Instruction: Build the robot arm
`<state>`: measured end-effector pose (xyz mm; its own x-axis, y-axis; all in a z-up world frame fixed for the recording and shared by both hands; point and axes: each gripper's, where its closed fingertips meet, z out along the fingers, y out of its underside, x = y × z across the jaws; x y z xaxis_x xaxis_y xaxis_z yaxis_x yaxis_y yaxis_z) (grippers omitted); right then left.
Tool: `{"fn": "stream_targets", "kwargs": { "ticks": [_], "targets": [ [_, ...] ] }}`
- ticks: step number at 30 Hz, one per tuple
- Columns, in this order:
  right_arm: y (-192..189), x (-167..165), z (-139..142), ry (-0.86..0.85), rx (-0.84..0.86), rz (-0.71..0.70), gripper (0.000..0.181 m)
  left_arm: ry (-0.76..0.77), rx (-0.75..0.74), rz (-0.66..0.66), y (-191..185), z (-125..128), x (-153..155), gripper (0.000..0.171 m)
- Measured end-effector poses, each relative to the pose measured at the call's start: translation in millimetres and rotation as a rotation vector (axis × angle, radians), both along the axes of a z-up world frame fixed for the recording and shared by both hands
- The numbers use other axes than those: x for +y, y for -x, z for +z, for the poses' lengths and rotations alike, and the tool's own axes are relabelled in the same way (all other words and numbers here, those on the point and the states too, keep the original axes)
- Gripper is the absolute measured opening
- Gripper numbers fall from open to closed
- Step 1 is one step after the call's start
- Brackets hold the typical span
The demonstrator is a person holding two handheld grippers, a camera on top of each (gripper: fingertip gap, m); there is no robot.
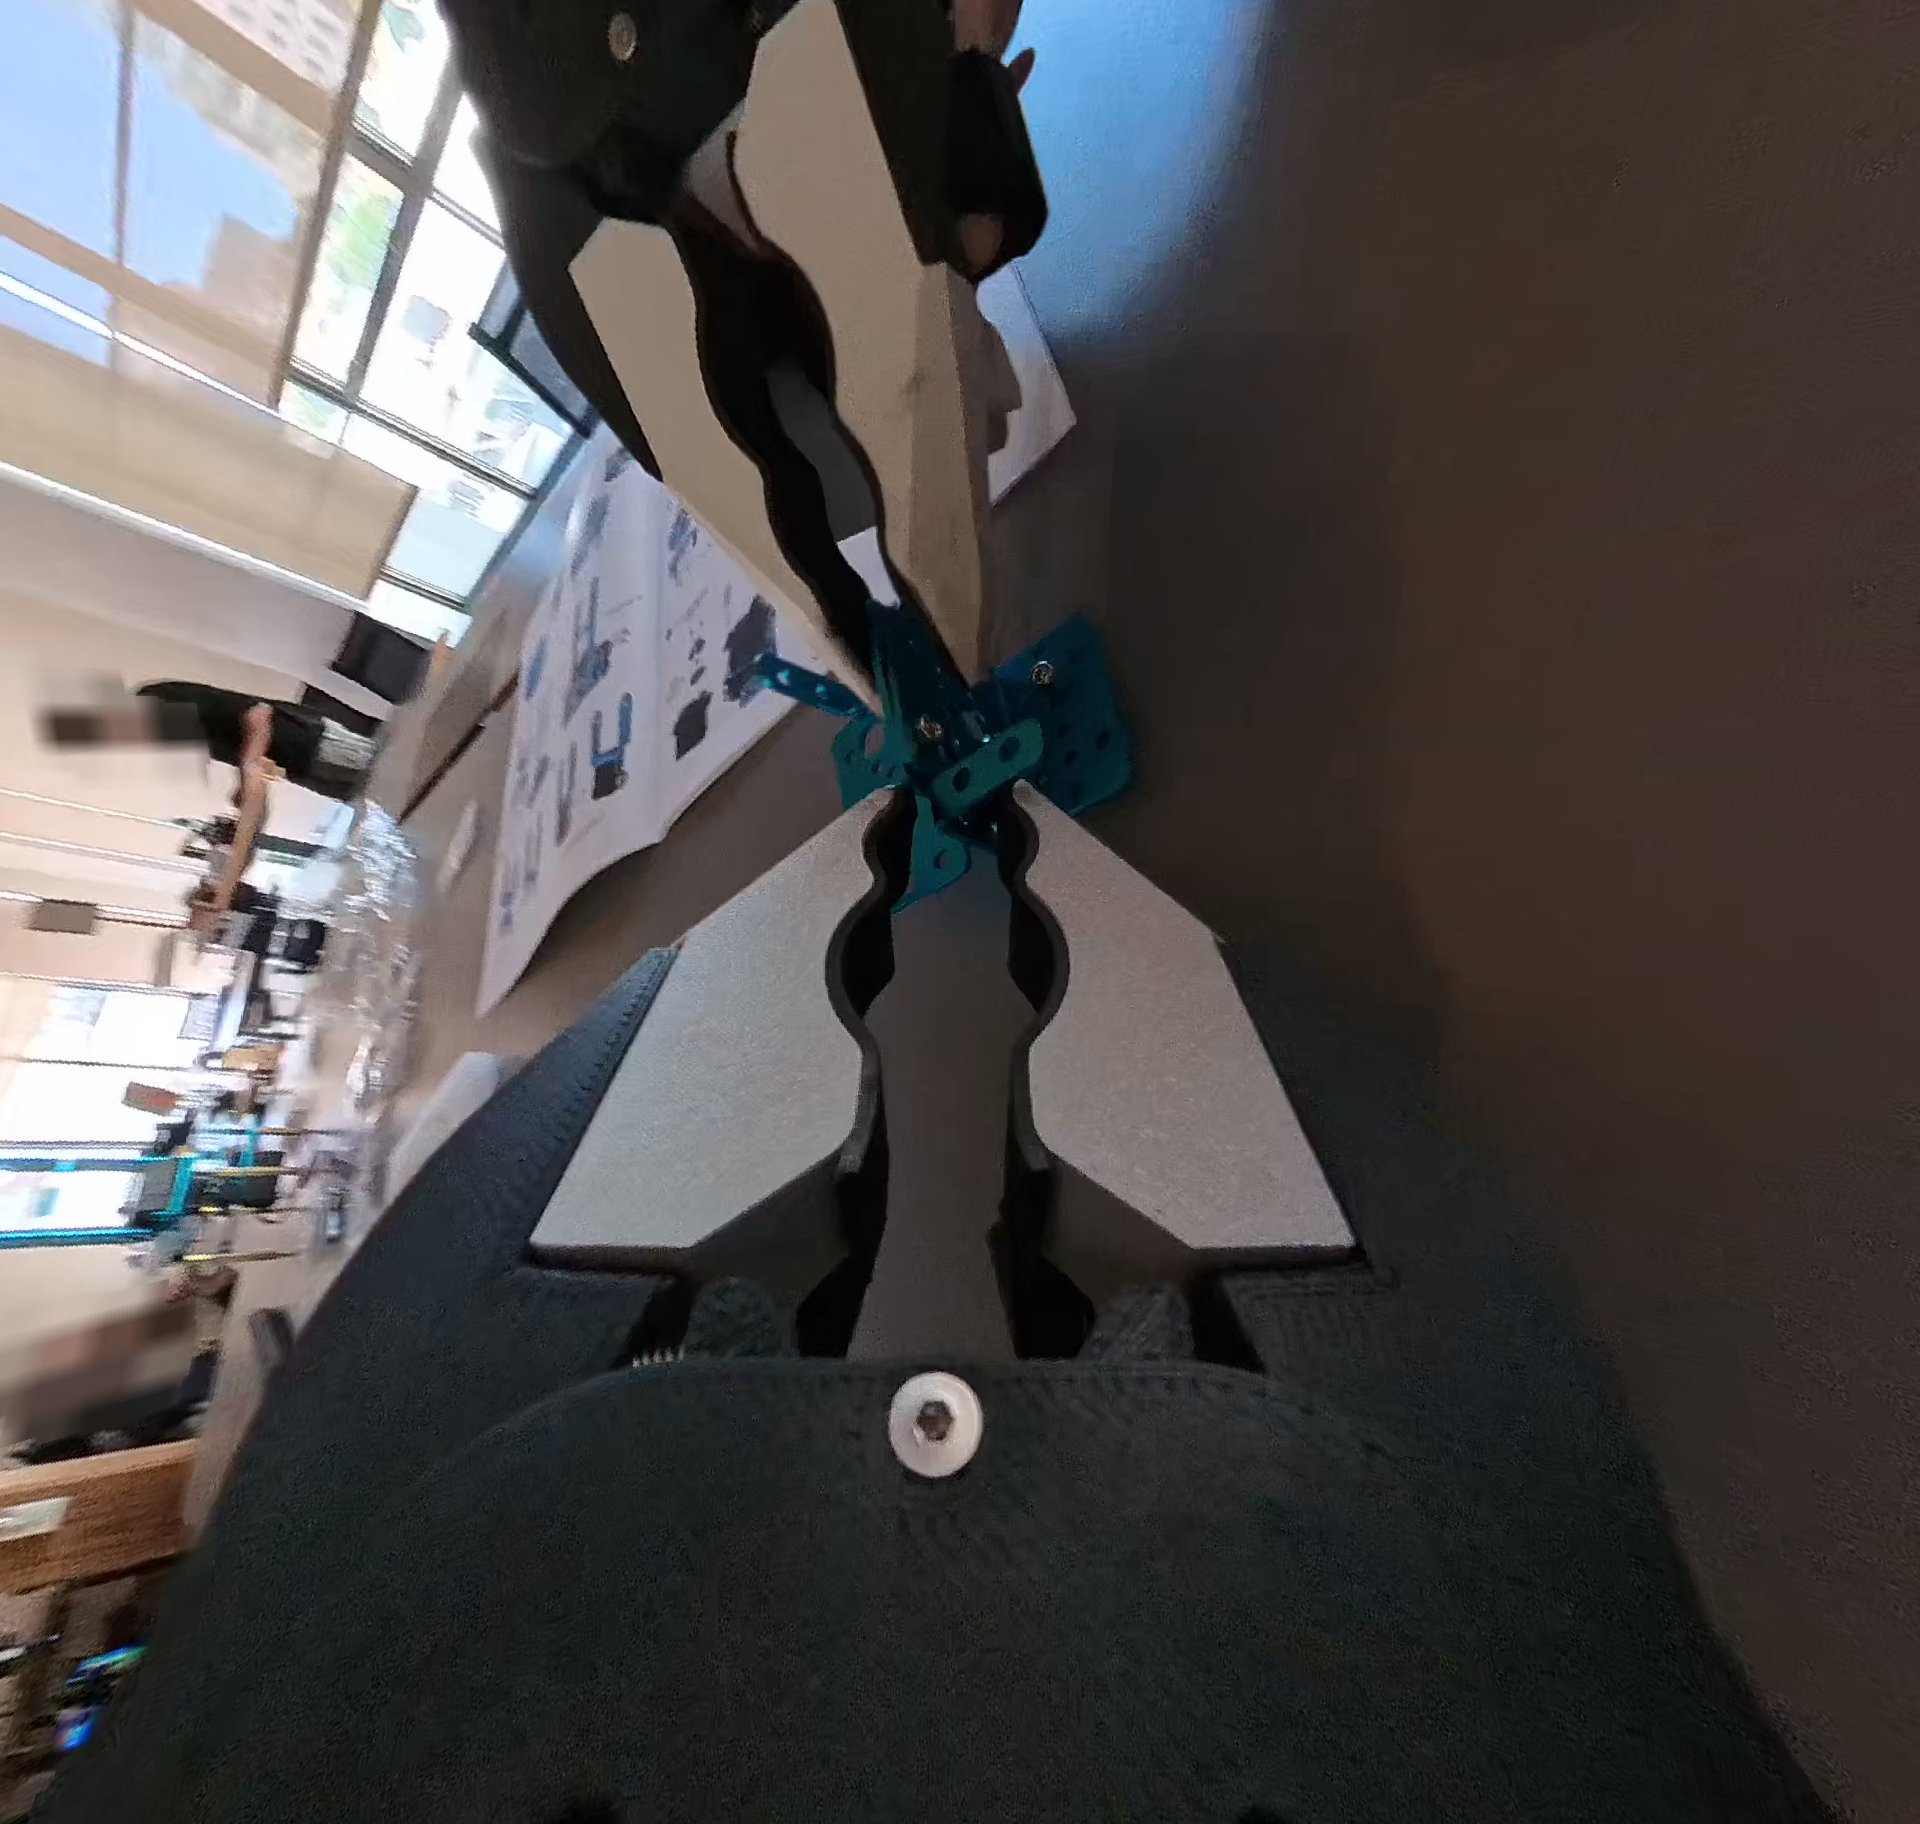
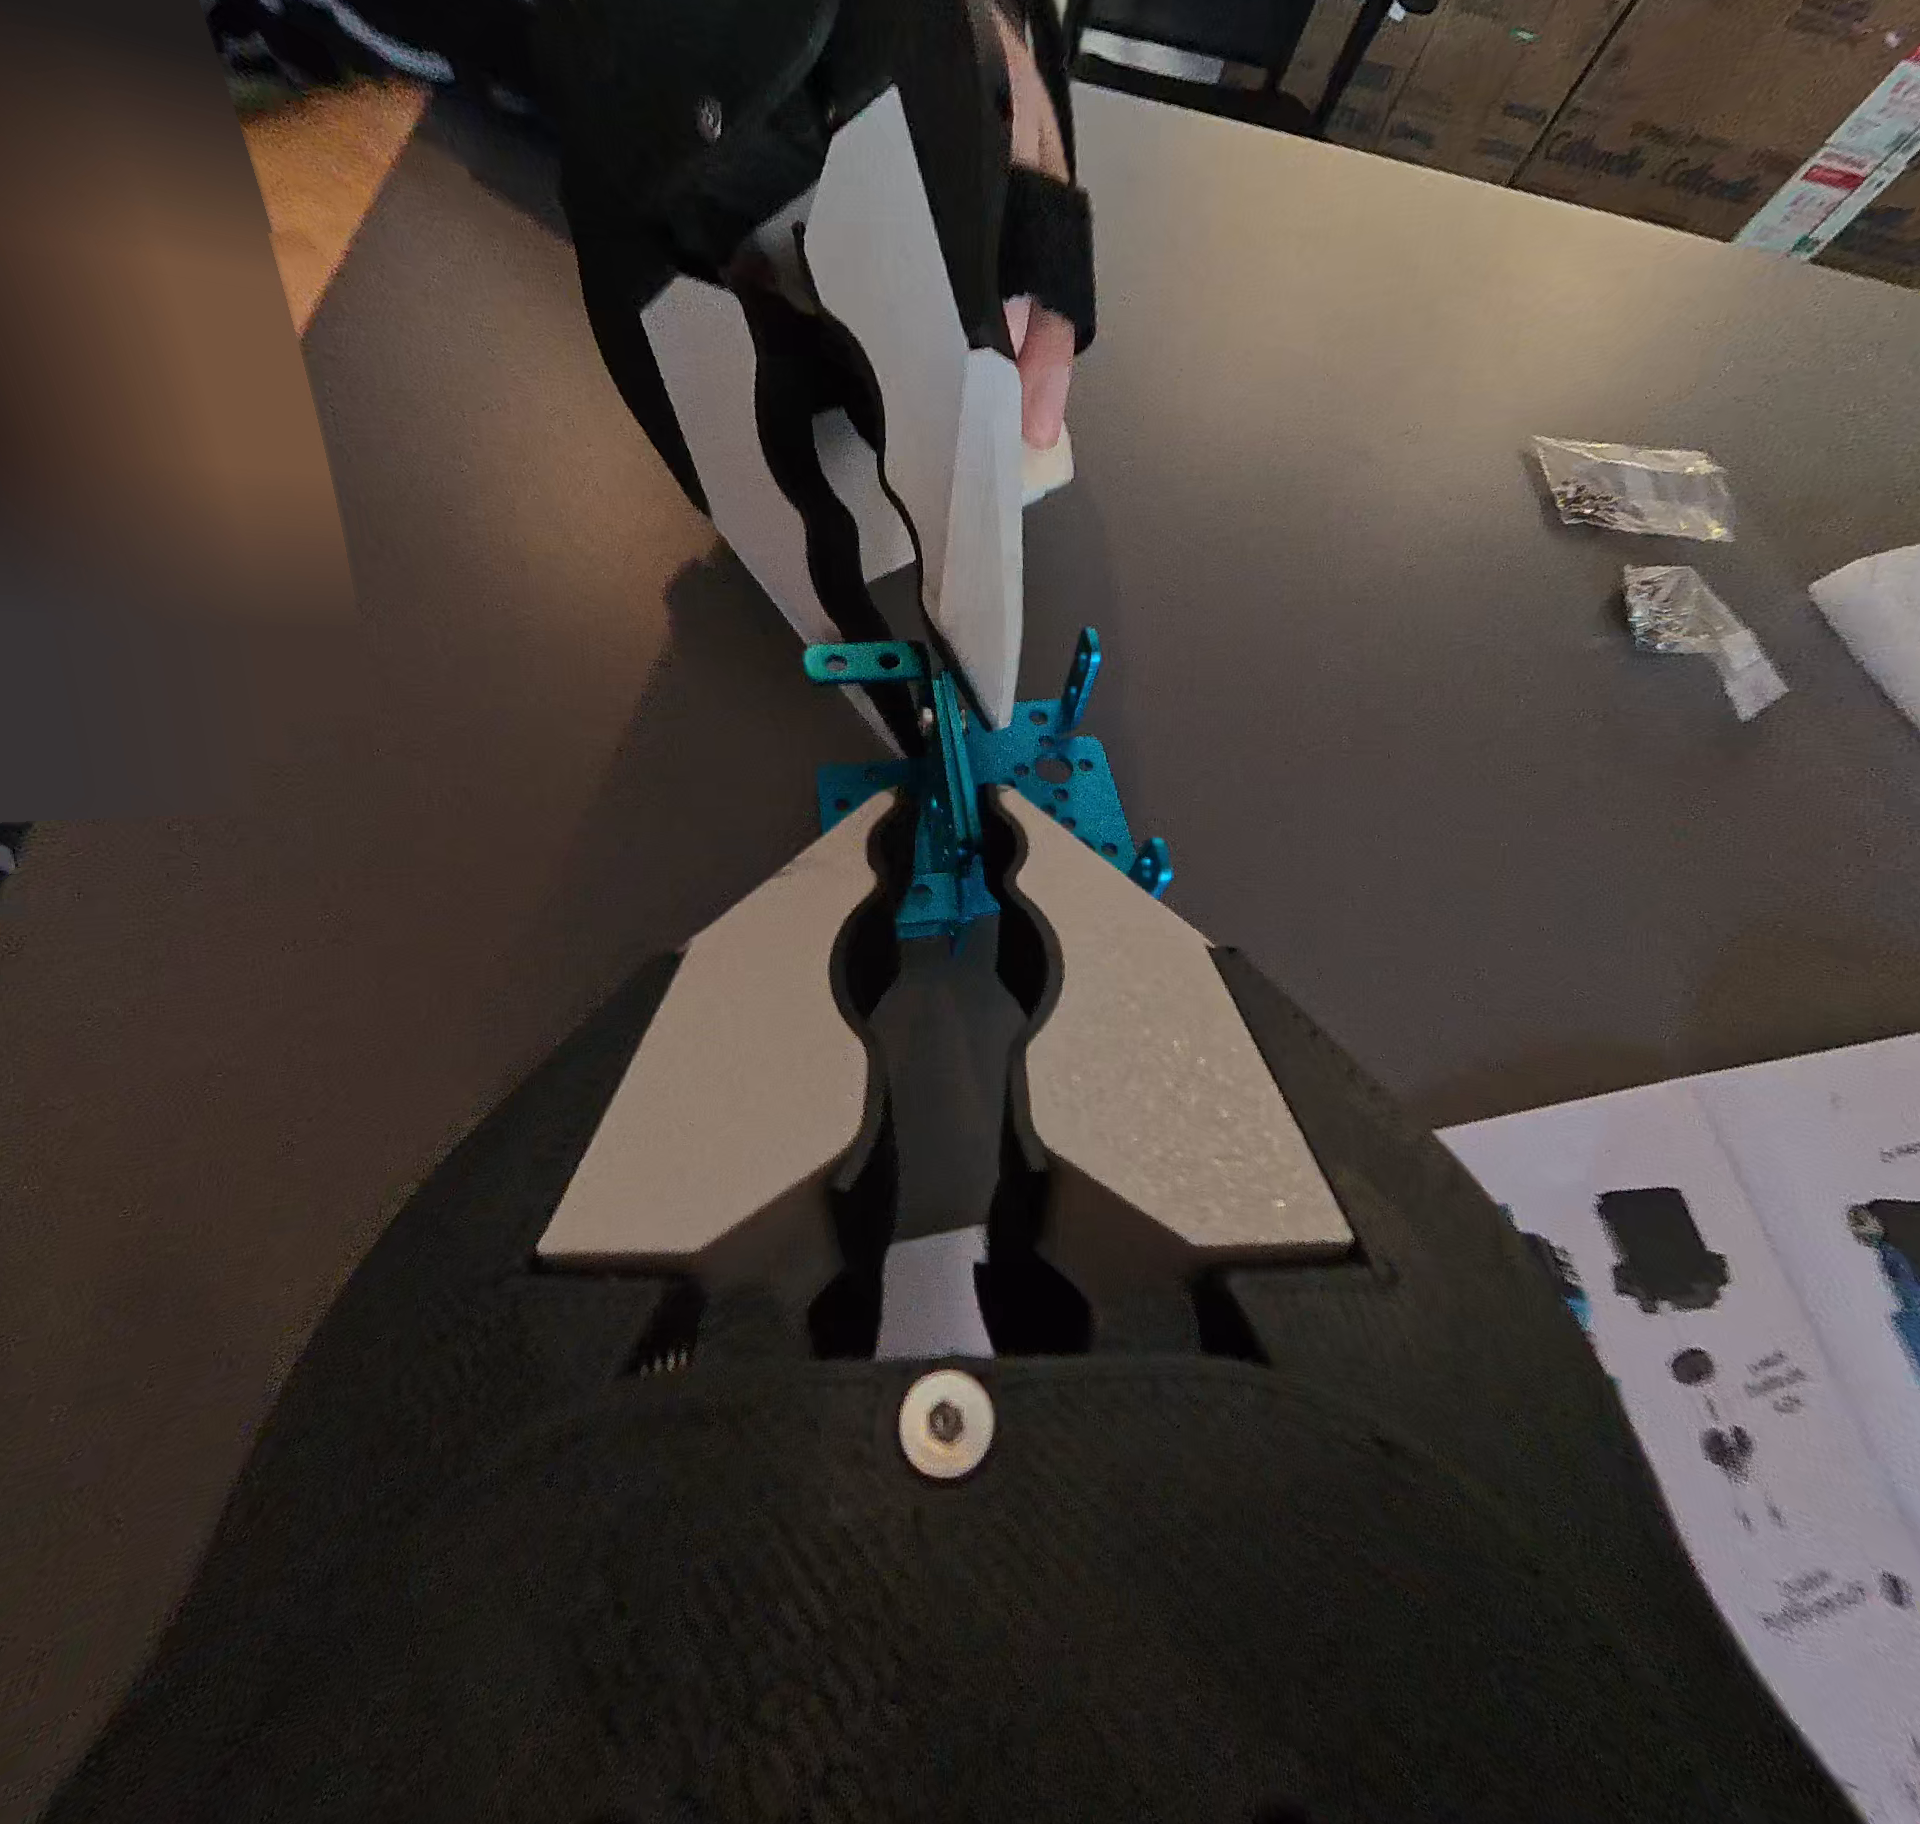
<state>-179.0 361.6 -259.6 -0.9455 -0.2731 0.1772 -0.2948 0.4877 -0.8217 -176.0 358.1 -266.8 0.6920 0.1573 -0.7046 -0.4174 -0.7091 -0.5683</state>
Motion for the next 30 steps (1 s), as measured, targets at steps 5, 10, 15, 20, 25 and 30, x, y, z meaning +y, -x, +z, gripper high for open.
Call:
{"fn": "stream_targets", "kwargs": {
  "ticks": [5,10,15,20,25,30],
  "targets": [
    [-3.5,3.4,1.6,0.013,0.242,0.03,0.004,0.02,0.005,-0.005,-2.3,-1.2,-1.9,0.021],
    [-2.7,4.4,6.7,0.05,0.517,0.047,0.003,-0.137,-0.226,-0.044,-12.7,17.2,-6.1,0.028],
    [-2.6,2.7,10.3,0.074,0.603,0.046,0.003,-0.175,-0.266,-0.089,-21.7,21.3,-0.7,0.02],
    [0.2,1.0,4.6,0.051,0.598,0.029,0.003,-0.191,-0.337,-0.092,-22.4,24.0,-7.0,0.028],
    [-1.4,-2.5,4.2,0.055,0.614,0.022,0.003,-0.181,-0.211,-0.057,-16.7,28.6,-3.1,0.019],
    [-1.8,-5.3,3.3,0.051,0.651,0.016,0.003,-0.132,-0.137,-0.045,-15.4,25.8,-3.9,0.011]
  ]
}}
